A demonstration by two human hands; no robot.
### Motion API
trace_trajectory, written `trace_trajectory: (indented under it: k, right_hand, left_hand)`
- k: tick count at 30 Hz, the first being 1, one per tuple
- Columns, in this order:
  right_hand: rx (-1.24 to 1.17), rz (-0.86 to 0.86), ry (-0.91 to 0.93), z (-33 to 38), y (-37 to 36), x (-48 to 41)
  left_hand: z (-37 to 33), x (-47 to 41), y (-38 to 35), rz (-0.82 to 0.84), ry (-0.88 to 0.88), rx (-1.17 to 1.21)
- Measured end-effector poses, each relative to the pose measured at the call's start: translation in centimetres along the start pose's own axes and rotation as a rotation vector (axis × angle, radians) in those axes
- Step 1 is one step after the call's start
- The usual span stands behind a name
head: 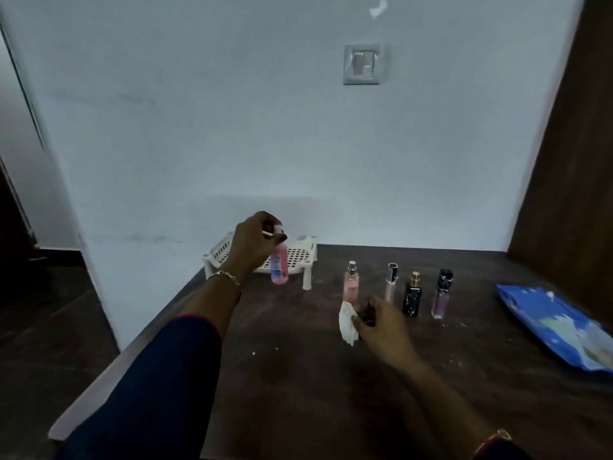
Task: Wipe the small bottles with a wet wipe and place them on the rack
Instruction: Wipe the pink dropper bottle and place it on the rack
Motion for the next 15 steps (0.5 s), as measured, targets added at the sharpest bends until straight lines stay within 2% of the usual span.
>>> trace_trajectory:
  k: [4, 9, 15]
  right_hand:
    - [-0.029, 0.031, -0.023, -1.2, -0.9, -1.3]
    - [-0.036, 0.056, -0.022, -1.9, -1.8, -2.2]
    - [-0.028, 0.092, -0.013, -2.0, -2.4, -3.1]
  left_hand:
    - [1.5, -3.5, -0.3, -0.073, 0.010, 0.023]
    - [2.6, -5.8, -2.8, -0.071, 0.042, -0.007]
    - [3.6, -7.0, -6.0, 0.020, 0.057, -0.072]
Point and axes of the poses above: each hand's wrist, its own x-axis away from the middle knuckle, its own y-axis out of the back of the hand, z = x × y, the point moved 6 cm from there along -x, towards the middle knuckle, and after that the axes turned 6 degrees about z, right-handed, at the moved point
